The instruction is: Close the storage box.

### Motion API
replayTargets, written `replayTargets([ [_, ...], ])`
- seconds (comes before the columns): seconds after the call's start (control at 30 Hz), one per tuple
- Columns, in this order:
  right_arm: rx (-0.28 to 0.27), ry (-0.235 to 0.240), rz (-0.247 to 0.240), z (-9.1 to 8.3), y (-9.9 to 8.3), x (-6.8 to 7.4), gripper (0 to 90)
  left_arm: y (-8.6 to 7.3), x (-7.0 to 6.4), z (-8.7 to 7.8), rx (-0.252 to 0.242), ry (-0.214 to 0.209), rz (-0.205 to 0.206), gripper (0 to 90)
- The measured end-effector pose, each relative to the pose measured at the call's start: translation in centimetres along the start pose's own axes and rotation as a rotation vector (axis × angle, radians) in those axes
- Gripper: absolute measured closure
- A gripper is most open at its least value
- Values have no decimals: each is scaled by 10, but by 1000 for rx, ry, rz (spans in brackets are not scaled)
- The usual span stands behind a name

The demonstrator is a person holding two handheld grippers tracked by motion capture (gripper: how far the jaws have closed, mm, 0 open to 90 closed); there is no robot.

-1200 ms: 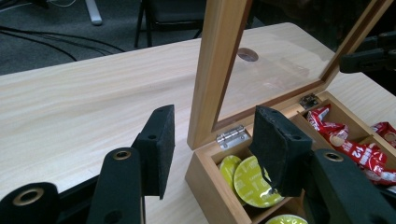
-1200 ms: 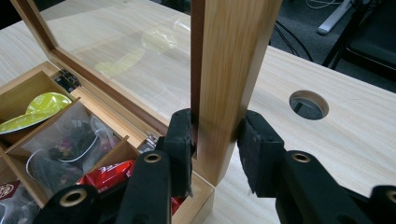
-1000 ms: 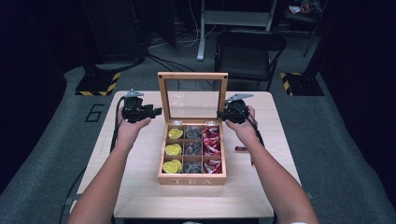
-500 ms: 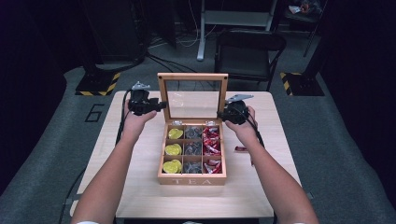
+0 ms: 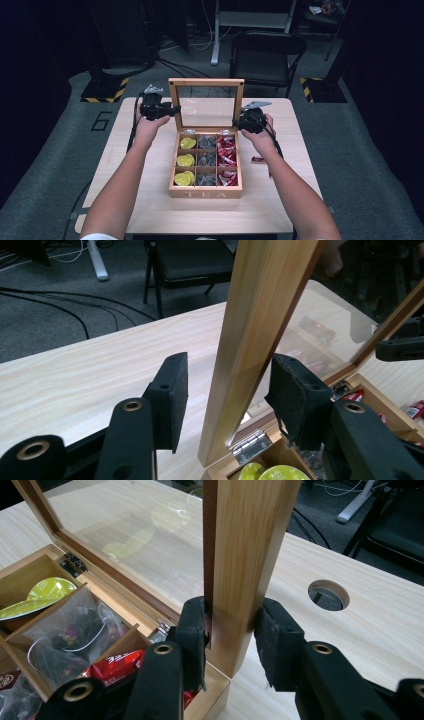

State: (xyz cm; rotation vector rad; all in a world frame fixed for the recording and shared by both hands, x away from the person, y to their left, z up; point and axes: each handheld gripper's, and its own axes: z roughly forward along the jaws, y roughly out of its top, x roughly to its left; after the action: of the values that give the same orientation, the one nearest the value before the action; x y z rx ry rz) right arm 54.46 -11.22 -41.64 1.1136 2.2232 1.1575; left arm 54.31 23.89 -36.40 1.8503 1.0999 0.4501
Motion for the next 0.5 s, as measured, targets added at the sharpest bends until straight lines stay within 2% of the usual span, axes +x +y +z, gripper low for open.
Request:
replayTargets([
  [0.03,1,0,6,0,0,1,653,1,-2,1,-3,-6,17,533],
  [0.13,-2,1,-2,0,0,0,653,2,-5,2,-8,-17,25,563],
  [0.17,-3,1,0,0,0,0,653,2,-7,3,-10,-9,23,573],
  [0.2,-4,2,-1,0,0,0,653,3,-9,4,-5,14,43,595],
  [0.27,-6,3,-5,0,-1,-1,653,3,-9,3,5,24,69,602],
  [0.5,-6,13,3,0,-1,-2,650,2,-8,2,10,12,84,614],
])
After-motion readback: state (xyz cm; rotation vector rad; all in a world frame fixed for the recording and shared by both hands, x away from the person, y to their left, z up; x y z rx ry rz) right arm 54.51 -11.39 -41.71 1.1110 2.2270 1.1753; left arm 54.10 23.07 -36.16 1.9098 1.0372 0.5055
